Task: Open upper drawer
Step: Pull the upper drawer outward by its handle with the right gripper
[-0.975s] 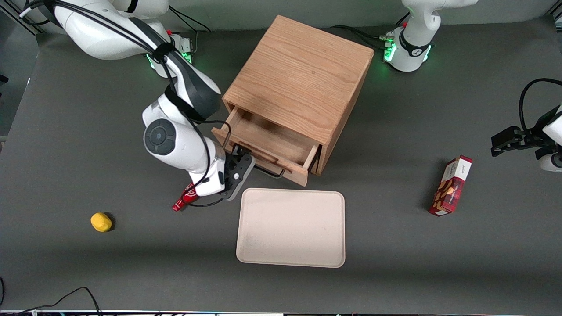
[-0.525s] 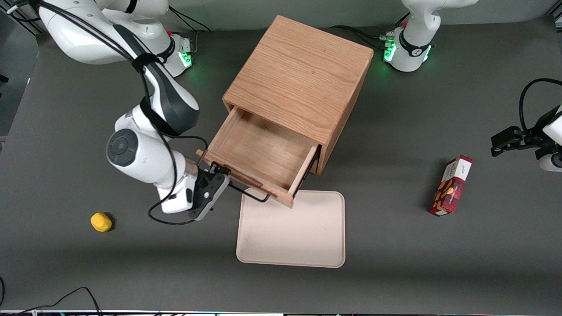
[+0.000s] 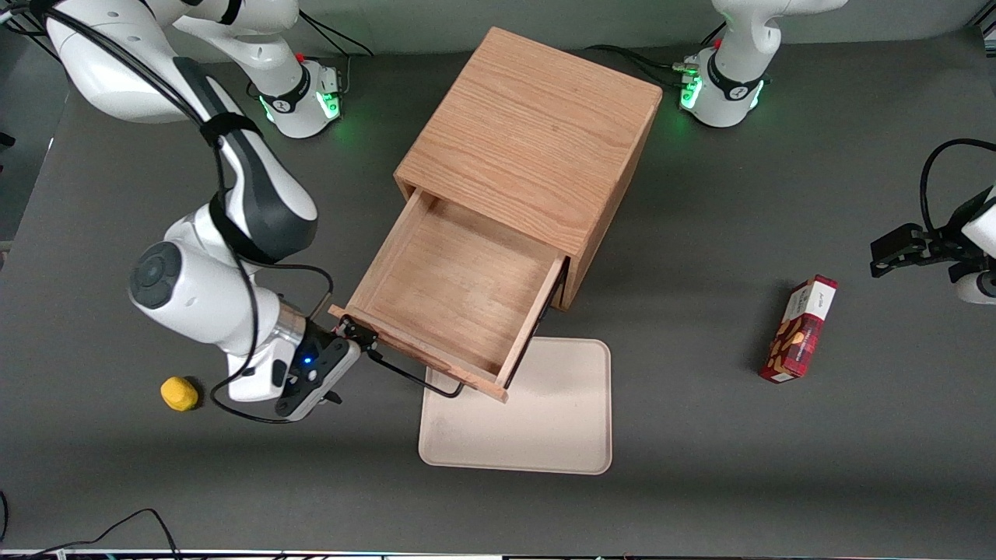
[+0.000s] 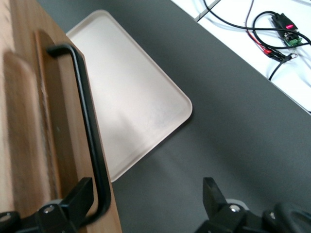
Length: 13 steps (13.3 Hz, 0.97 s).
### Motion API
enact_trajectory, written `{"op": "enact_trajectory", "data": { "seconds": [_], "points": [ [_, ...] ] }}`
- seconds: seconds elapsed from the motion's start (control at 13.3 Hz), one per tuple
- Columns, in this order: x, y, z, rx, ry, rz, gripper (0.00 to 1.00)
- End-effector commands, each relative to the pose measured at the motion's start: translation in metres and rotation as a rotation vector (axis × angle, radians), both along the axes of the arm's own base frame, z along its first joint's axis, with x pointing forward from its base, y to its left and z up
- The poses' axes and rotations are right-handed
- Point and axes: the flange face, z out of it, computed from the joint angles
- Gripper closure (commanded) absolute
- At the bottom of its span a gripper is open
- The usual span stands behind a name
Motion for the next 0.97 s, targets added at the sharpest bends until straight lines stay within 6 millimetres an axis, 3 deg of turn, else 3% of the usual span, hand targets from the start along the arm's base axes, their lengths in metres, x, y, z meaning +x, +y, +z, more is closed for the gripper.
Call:
{"op": "enact_trajectory", "data": {
  "seconds": [0.0,0.22,0.3,0.45,0.6,0.75,0.9],
  "points": [
    [0.001,0.001,0.005,0.078,0.028,-0.031,0.00],
    [0.002,-0.005,0.030,0.079,0.005,-0.035,0.00],
    [-0.005,-0.007,0.056,0.066,-0.021,-0.029,0.00],
    [-0.002,-0.060,0.091,0.027,-0.071,-0.114,0.00],
    [-0.011,-0.090,0.108,-0.009,-0.085,-0.155,0.00],
    [-0.032,-0.122,0.127,-0.064,-0.045,-0.184,0.00],
    [-0.066,-0.151,0.140,-0.097,0.027,-0.285,0.00]
  ]
}}
